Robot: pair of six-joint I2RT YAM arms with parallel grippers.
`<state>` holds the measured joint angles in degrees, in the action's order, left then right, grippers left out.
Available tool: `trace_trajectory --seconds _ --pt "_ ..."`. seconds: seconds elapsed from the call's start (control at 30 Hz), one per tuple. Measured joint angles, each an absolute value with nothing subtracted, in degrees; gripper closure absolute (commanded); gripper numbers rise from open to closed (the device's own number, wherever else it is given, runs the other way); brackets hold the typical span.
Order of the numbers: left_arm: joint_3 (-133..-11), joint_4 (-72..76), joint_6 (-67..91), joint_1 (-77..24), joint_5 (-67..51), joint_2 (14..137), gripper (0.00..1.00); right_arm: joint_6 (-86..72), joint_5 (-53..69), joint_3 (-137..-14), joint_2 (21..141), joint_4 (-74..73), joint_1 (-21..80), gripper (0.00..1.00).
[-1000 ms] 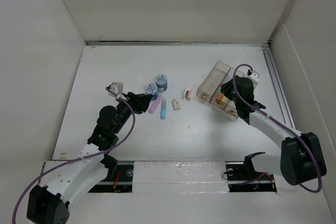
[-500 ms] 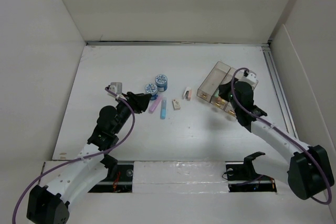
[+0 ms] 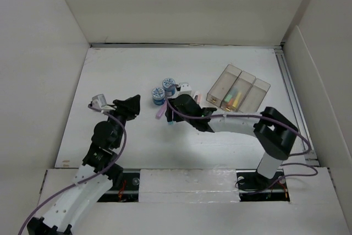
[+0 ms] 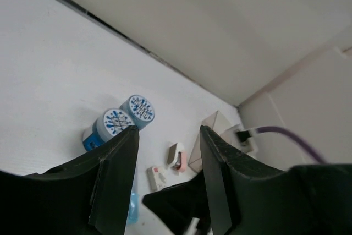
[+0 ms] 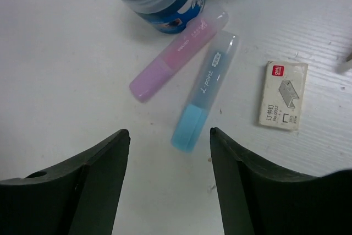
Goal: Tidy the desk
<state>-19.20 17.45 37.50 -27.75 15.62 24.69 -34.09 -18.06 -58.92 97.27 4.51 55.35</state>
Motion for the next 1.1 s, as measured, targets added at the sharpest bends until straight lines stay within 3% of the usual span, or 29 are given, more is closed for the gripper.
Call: trace_trajectory --seconds 0.23,0.33,0.43,0.47,0.57,0.7,0.93,1.1 --pt "-17.17 17.87 38.44 -27.75 18.15 17.58 0.55 -34.06 -19.57 -66.19 109.47 -0.05 55.09 0.37" --pt "-17.17 17.89 38.44 -27.75 17.82 19.66 0.55 -34.02 -21.23 -69.43 112.57 -2.15 55.11 0.47" --pt "-17.17 17.69 38.41 -27.75 17.10 23.29 0.55 -34.22 -22.79 -71.66 114.04 -4.03 55.20 0.64" --pt "-17.17 17.61 38.41 -27.75 16.86 24.29 0.55 -34.35 -23.57 -71.68 114.08 -4.49 55.22 0.80" --pt "-17.17 17.37 38.41 -27.75 16.21 25.47 0.55 -35.22 -25.52 -71.09 113.40 -5.19 55.20 0.96" --pt "-17.17 17.43 38.39 -27.75 15.79 25.50 0.55 -35.38 -25.91 -64.34 108.12 -4.69 55.22 0.97" --pt "-17.17 18.20 38.19 -27.75 15.33 25.63 0.55 -34.35 -21.93 -55.31 88.86 -2.63 53.41 0.97" --pt "-17.17 18.17 38.04 -27.75 14.98 26.04 0.55 -34.98 -20.91 -52.05 74.61 2.33 41.17 0.97"
